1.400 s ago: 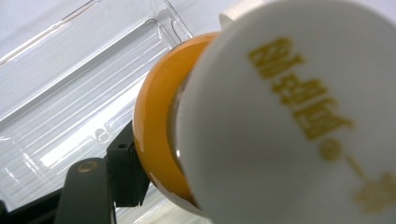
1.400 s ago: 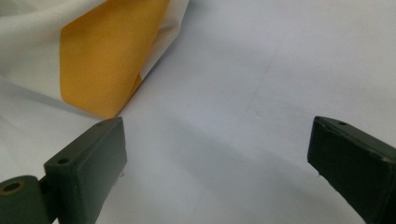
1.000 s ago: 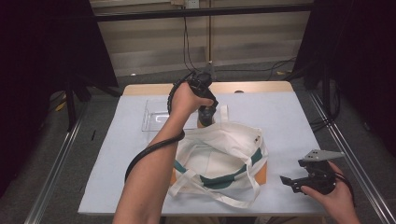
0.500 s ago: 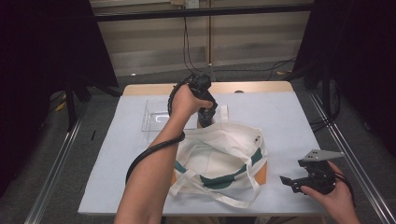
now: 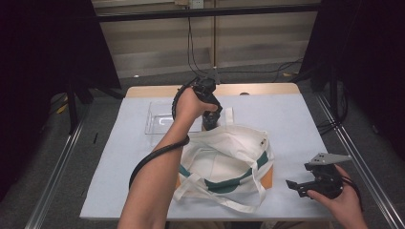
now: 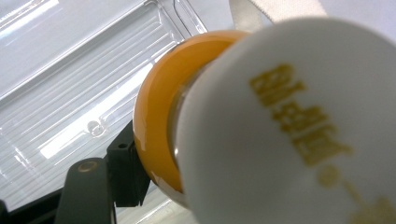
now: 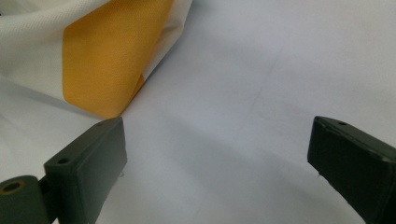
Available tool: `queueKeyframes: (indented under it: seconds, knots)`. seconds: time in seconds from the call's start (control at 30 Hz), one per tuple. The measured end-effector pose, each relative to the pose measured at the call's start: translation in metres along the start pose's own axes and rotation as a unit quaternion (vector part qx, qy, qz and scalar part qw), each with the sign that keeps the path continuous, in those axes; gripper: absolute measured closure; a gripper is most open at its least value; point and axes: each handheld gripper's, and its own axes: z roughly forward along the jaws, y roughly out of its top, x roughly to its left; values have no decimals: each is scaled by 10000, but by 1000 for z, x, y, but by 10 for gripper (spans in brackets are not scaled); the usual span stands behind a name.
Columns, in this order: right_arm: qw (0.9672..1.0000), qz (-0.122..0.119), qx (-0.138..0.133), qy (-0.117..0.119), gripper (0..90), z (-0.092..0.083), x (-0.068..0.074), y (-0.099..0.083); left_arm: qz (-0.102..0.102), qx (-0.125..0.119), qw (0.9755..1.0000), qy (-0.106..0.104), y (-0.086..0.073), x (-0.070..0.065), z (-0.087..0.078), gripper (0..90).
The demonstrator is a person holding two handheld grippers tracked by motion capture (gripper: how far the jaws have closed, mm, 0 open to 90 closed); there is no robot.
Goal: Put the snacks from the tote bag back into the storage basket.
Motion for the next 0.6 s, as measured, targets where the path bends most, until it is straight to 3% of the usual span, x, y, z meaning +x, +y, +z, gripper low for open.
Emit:
queueKeyframes:
  seconds: [0.3,0.4,0.6]
  knots:
    - [10000,13,-2,1,43,0,0,0,-116,9,9999,23,-1,-3,6,315]
    - [10000,2,7,2,43,0,0,0,-10,37,10000,33,0,-2,8,315]
    - [10000,3,5,4,43,0,0,0,17,50,10000,20,-1,-1,9,315]
